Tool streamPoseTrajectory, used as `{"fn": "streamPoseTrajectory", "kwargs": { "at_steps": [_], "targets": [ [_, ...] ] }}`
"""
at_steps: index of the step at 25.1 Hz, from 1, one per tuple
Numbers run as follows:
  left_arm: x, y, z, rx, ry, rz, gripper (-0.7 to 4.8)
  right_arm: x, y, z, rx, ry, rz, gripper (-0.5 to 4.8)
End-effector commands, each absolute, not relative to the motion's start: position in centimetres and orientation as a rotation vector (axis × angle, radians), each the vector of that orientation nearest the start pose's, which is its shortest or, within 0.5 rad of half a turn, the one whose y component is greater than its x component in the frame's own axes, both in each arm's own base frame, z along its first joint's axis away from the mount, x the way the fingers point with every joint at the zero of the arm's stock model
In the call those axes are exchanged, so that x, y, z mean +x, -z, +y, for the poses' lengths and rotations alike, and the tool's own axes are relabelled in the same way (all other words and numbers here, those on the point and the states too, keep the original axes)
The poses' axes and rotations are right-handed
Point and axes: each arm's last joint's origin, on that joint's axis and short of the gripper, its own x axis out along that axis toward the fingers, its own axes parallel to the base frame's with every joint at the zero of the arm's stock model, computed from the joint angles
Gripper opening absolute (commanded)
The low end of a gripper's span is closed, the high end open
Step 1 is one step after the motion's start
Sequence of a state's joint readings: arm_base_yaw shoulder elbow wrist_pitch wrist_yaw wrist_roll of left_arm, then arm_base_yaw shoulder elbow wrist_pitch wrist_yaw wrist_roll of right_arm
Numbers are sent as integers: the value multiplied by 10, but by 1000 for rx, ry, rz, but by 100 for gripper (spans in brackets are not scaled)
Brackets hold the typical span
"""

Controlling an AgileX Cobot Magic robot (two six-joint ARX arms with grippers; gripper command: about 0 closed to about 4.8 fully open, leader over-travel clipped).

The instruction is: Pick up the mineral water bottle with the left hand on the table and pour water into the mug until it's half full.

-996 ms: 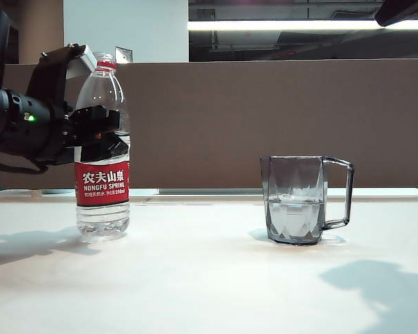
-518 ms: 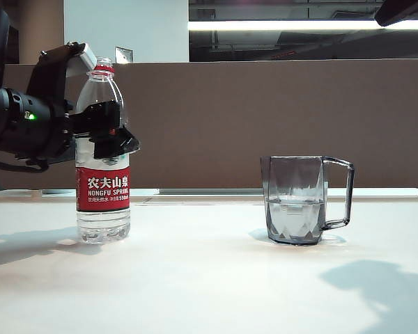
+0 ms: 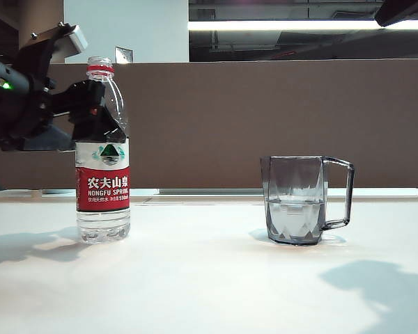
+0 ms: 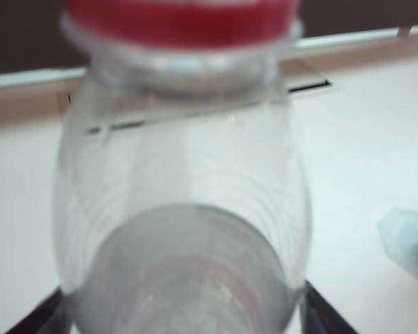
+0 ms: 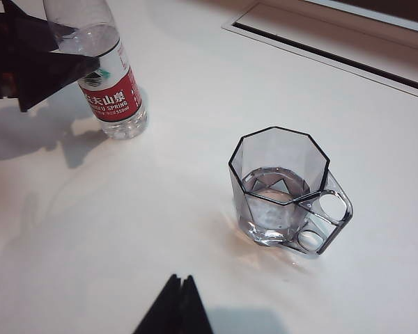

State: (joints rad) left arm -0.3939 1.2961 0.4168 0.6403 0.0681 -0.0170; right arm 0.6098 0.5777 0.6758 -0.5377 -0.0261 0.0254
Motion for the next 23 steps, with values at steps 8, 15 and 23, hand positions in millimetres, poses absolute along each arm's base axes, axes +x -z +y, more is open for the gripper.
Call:
{"fn": "streamPoseTrajectory", "kwargs": {
  "at_steps": [8, 15, 23],
  "targets": [
    [193, -208, -82, 14, 452, 344, 332, 101, -294, 71, -99, -621, 404, -8],
    [154, -236, -66, -22, 452, 289, -6, 101, -294, 71, -99, -620, 405, -8],
    [115, -243, -50, -28, 453, 256, -6, 101, -294, 71, -99, -620, 405, -8]
  ]
}}
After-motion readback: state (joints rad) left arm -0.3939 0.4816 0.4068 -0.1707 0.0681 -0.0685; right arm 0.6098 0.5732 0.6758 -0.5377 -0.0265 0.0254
